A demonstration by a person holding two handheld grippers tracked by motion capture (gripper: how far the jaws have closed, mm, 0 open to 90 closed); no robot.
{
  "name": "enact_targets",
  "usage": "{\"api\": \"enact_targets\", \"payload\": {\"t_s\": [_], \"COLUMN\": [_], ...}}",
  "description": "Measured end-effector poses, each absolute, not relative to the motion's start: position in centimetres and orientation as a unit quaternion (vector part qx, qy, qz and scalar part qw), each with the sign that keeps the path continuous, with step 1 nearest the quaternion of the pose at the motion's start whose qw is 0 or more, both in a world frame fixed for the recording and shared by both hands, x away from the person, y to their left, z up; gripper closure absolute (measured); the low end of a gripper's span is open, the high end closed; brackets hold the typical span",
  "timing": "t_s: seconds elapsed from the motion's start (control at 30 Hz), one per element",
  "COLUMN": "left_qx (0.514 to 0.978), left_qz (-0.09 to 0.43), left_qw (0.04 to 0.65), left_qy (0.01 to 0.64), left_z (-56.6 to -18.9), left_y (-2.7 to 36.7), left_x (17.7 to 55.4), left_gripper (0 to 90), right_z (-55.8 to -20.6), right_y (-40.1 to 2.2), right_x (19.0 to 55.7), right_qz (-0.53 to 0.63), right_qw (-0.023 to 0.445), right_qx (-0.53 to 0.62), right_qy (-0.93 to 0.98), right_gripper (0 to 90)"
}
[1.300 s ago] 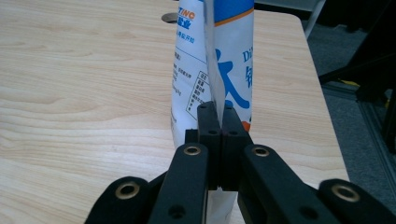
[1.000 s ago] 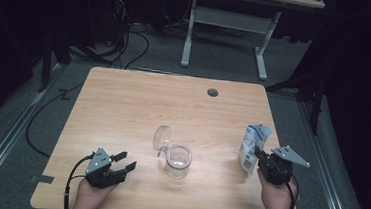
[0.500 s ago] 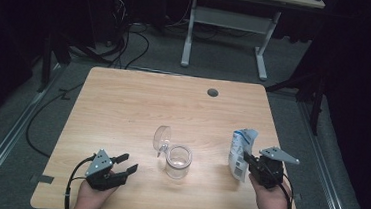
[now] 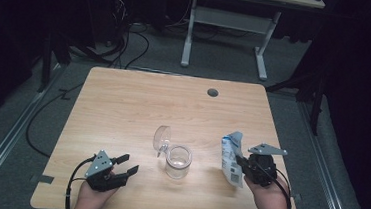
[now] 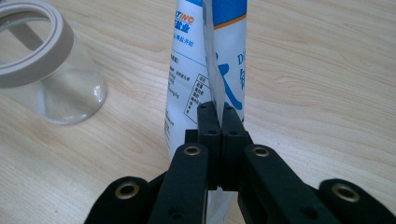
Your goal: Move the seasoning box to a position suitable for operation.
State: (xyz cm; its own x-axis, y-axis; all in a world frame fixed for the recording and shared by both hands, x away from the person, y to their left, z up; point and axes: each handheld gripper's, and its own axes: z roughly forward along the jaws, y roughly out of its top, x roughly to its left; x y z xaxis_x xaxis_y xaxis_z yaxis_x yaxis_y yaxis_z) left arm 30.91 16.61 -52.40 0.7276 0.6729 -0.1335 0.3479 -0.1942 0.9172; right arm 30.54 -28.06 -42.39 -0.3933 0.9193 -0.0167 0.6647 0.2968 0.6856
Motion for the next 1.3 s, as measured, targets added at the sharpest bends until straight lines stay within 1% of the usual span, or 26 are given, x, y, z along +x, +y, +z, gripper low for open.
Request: {"api": "enact_targets", "payload": {"t_s": [0.57, 0.83, 1.0, 1.3], "left_qx": [0.757, 0.757, 0.763, 0.77], "left_qz": [0.149, 0.148, 0.151, 0.16], "left_qw": [0.541, 0.542, 0.532, 0.527], "left_qy": [0.335, 0.333, 0.335, 0.322], "left_z": [-52.4, -52.5, -52.6, -52.4], "left_y": [16.6, 16.5, 16.3, 15.7], "left_x": [30.8, 30.9, 30.9, 30.7], "left_gripper": [44.1, 44.1, 44.7, 44.8], "right_z": [-40.3, -39.8, -39.6, -39.5], "right_y": [-27.8, -27.3, -27.1, -27.1], "right_x": [32.1, 32.5, 32.6, 32.7], "right_qz": [0.233, 0.209, 0.195, 0.165], "right_qw": [0.165, 0.147, 0.137, 0.109], "right_qx": [0.507, 0.5, 0.499, 0.501], "right_qy": [0.813, 0.828, 0.833, 0.843], "right_gripper": [90.0, 90.0, 90.0, 90.0]}}
